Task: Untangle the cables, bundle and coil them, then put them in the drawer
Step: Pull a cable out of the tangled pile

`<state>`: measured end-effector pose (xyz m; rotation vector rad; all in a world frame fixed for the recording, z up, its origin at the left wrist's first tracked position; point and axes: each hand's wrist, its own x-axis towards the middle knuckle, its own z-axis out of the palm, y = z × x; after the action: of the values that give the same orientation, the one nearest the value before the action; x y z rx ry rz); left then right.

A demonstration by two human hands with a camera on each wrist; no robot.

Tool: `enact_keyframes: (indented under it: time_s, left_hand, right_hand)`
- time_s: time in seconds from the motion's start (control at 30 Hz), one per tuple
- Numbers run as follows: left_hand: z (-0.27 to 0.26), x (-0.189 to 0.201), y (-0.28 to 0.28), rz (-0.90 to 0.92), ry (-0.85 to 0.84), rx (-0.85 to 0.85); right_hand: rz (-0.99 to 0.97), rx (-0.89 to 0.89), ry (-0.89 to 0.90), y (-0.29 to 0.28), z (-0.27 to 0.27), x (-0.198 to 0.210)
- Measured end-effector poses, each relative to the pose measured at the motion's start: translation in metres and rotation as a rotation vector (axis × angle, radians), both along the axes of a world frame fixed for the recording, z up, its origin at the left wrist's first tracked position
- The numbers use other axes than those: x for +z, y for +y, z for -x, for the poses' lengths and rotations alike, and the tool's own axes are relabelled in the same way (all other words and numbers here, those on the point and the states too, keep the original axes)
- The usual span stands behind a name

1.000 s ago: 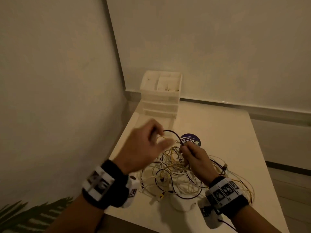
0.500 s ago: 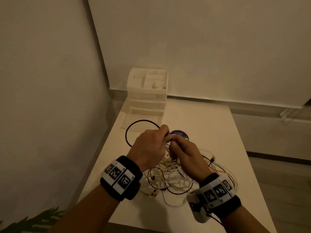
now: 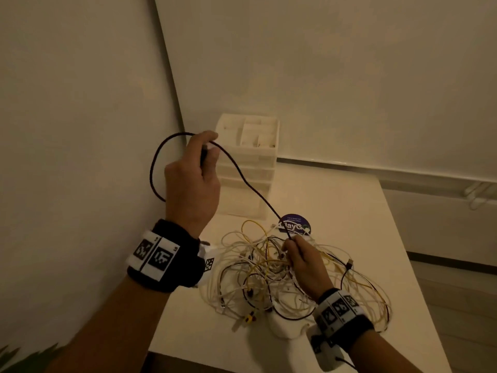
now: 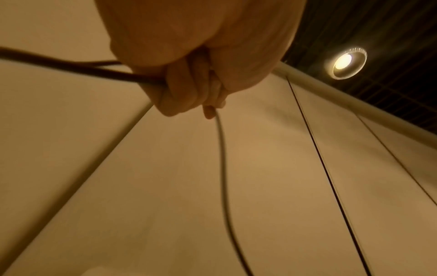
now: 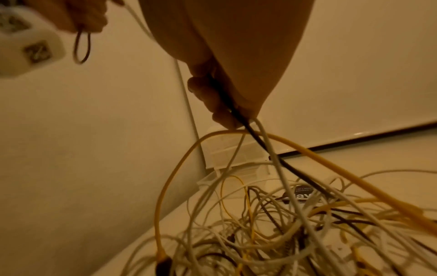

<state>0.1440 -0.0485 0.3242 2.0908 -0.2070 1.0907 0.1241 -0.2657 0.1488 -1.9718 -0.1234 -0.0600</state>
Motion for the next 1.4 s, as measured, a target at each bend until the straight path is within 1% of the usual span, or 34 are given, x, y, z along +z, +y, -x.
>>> enact_keyframes:
  time_s: [0.03, 0.07, 0.1, 0.17, 0.2, 0.23, 0.27, 0.33, 0.4, 0.5, 0.57, 0.63, 0.73, 0.83, 0.93, 1.03, 1.1, 1.23, 1.33, 1.4]
  left_hand:
    - [0.005, -0.007, -0.001, -0.034, 0.004, 0.006]
    - [0.012, -0.014, -0.004, -0.084, 0.020, -0.025]
    - [0.019, -0.022, -0.010, -0.129, 0.061, -0.103]
    - [0.035, -0.039, -0.025, -0.197, 0.224, -0.315]
    - [0.039, -0.048, -0.033, -0.227, 0.312, -0.398]
    - [0.042, -0.055, -0.040, -0.256, 0.375, -0.445]
    - [0.040, -0.063, -0.046, -0.282, 0.416, -0.462]
    - [0.032, -0.071, -0.052, -0.278, 0.473, -0.448]
    - [0.020, -0.070, -0.055, -0.243, 0.468, -0.420]
    - [0.007, -0.056, -0.063, -0.251, 0.354, -0.380]
    - [0.001, -0.042, -0.067, -0.215, 0.274, -0.322]
    - [-0.004, -0.029, -0.069, -0.161, 0.184, -0.271]
    - [-0.007, -0.010, -0.063, -0.087, 0.083, -0.210]
    - [-0.011, -0.002, -0.050, 0.011, 0.047, -0.171]
    - [-0.011, 0.001, -0.037, 0.013, 0.012, -0.110]
    - [-0.008, 0.004, -0.021, 0.095, -0.047, -0.024]
    - [-0.003, 0.005, -0.012, 0.129, -0.031, -0.035]
    - [0.015, -0.010, -0.002, 0.065, 0.087, -0.123]
    - [0.032, -0.019, 0.006, 0.126, 0.182, -0.234]
    - [0.042, -0.019, 0.015, 0.197, 0.195, -0.291]
  right_hand:
    - [-0.051, -0.013, 0.014, 0.000, -0.002, 0.006]
    - [-0.097, -0.011, 0.027, -0.001, -0.004, 0.012]
    - [-0.119, 0.010, 0.027, -0.002, -0.005, 0.019]
    - [-0.093, 0.114, -0.017, -0.004, -0.008, 0.033]
    - [-0.060, 0.182, -0.040, -0.005, -0.008, 0.041]
    - [-0.036, 0.249, -0.053, -0.006, -0.009, 0.049]
    - [-0.028, 0.302, -0.054, -0.007, -0.010, 0.058]
    - [-0.067, 0.344, -0.033, -0.011, -0.012, 0.075]
    - [-0.134, 0.339, -0.029, -0.015, -0.016, 0.091]
    - [-0.180, 0.290, -0.058, -0.017, -0.022, 0.111]
    - [-0.195, 0.248, -0.094, -0.017, -0.022, 0.116]
    - [-0.220, 0.213, -0.094, -0.017, -0.017, 0.112]
    - [-0.217, 0.193, -0.070, -0.017, -0.003, 0.088]
    - [-0.182, 0.162, -0.048, -0.021, 0.011, 0.063]
    - [-0.131, 0.153, -0.014, -0.024, 0.021, 0.047]
    - [-0.128, 0.150, 0.037, -0.025, 0.029, 0.035]
    - [-0.135, 0.143, 0.109, -0.026, 0.041, 0.028]
    - [-0.254, 0.144, 0.326, -0.030, 0.080, 0.021]
    - [-0.309, 0.100, 0.421, -0.037, 0.113, 0.023]
    - [-0.282, 0.121, 0.497, -0.045, 0.138, 0.028]
